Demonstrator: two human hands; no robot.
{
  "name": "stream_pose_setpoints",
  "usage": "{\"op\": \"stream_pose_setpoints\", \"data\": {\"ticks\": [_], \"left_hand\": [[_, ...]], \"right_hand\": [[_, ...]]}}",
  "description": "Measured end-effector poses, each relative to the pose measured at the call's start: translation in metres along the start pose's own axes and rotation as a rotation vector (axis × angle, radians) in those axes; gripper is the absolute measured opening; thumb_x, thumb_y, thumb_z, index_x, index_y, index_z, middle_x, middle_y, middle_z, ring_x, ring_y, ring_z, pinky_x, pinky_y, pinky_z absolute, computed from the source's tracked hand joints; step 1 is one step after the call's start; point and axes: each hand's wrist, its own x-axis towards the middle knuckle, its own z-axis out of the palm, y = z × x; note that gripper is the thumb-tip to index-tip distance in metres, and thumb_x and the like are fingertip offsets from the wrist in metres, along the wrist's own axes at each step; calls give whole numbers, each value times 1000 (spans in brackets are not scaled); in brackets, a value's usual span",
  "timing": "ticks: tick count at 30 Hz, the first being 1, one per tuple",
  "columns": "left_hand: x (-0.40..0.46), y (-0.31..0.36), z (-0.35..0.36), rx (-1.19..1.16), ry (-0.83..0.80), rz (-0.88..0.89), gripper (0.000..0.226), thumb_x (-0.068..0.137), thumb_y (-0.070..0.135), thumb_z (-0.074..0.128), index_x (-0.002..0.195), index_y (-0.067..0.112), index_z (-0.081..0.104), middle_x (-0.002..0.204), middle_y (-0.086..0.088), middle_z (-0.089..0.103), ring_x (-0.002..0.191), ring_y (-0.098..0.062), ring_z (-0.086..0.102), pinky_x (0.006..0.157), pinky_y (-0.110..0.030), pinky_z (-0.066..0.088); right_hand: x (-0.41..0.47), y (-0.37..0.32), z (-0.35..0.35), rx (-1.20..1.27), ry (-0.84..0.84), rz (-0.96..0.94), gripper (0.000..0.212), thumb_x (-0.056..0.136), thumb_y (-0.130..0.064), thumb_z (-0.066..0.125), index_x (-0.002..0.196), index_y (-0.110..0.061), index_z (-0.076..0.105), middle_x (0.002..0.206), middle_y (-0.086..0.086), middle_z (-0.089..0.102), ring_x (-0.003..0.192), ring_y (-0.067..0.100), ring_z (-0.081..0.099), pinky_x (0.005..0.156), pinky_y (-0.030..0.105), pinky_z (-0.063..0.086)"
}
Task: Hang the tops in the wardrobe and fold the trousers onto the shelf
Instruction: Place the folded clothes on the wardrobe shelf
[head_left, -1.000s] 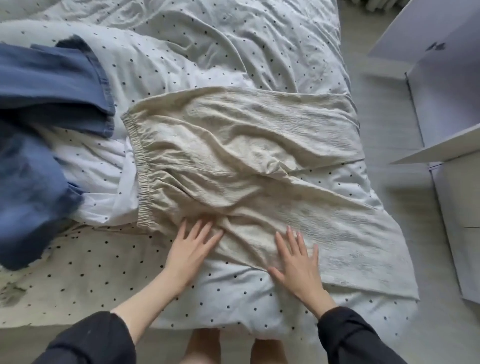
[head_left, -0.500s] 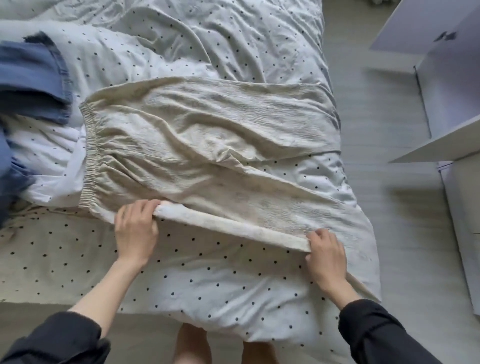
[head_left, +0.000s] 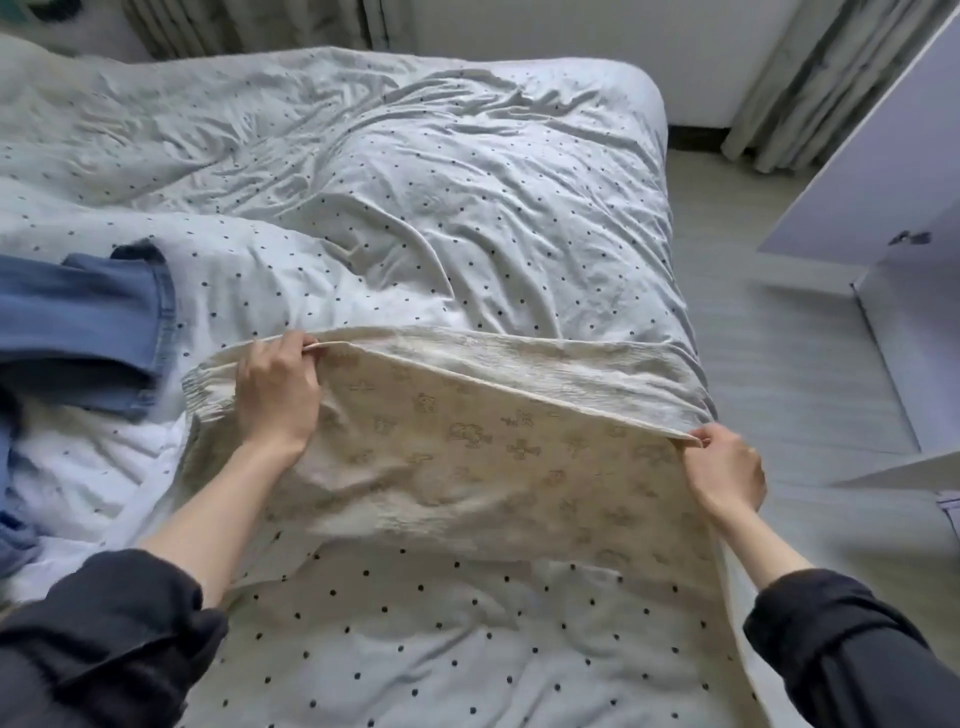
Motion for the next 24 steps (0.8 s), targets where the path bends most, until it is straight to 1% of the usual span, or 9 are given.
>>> {"op": "stream_pose_setpoints", "data": {"ticks": [3, 7, 11, 14, 17, 18, 20, 22, 24], "left_hand": [[33, -14, 24, 15, -83, 2, 18, 94, 5, 50, 105, -5, 59, 97, -33, 60, 95, -44, 55, 80, -49, 40], [59, -38, 65, 109, -188, -1, 14, 95, 11, 49, 101, 2, 59, 98, -26, 62, 92, -40, 56, 77, -46, 41], [67, -44, 84, 84, -158, -78, 15, 95, 11, 48, 101, 6, 62, 98, -21, 64, 91, -37, 58, 79, -41, 39], [77, -50, 86, 176, -119, -63, 16, 95, 14, 50, 102, 8, 62, 99, -20, 64, 98, -35, 53, 80, -41, 33], [78, -51, 88, 310, -202, -88, 22, 95, 27, 50, 107, 13, 61, 109, -15, 61, 106, -31, 44, 82, -41, 26], [78, -49, 89, 299, -207, -95, 22, 94, 26, 51, 110, 14, 61, 112, -15, 59, 108, -31, 41, 83, -41, 24], [78, -40, 84, 210, -146, -94, 29, 91, 15, 54, 120, 15, 56, 119, -17, 52, 113, -32, 36, 87, -43, 23], [71, -19, 80, 111, -89, -13, 43, 86, 4, 56, 127, 15, 51, 127, -17, 46, 120, -33, 34, 92, -47, 23], [51, 11, 78, 42, -116, 83, 45, 86, 7, 56, 130, 16, 50, 134, -16, 43, 128, -32, 31, 99, -51, 21]], "right_hand": [[48, -40, 18, 53, 37, -11, 25, 89, -14, 53, 112, -14, 64, 119, 20, 61, 110, 39, 53, 88, 39, 42], [88, -72, 49, 15, 44, -29, 29, 88, -9, 50, 112, -13, 66, 124, 21, 58, 114, 39, 52, 93, 41, 41], [105, -91, 69, -28, 79, -85, 27, 91, -11, 47, 107, -9, 69, 117, 26, 60, 109, 41, 54, 89, 41, 42], [115, -101, 77, -58, 64, -162, 27, 95, -16, 45, 108, -9, 67, 113, 26, 62, 103, 42, 56, 83, 41, 43], [117, -100, 88, -181, -10, -236, 29, 98, -27, 45, 109, -9, 65, 112, 22, 63, 104, 39, 56, 84, 41, 41], [116, -96, 90, -238, -14, -262, 29, 97, -29, 47, 112, -10, 63, 115, 19, 62, 108, 36, 54, 88, 42, 39], [109, -86, 94, -308, 4, -330, 35, 95, -31, 51, 126, -15, 54, 129, 12, 55, 121, 31, 46, 99, 44, 32], [100, -73, 88, -353, 22, -355, 50, 93, -32, 53, 139, -19, 40, 142, 8, 44, 131, 26, 37, 107, 46, 23], [90, -55, 88, -397, 7, -323, 58, 93, -32, 52, 145, -20, 30, 149, 5, 33, 136, 25, 30, 110, 47, 18]]}}
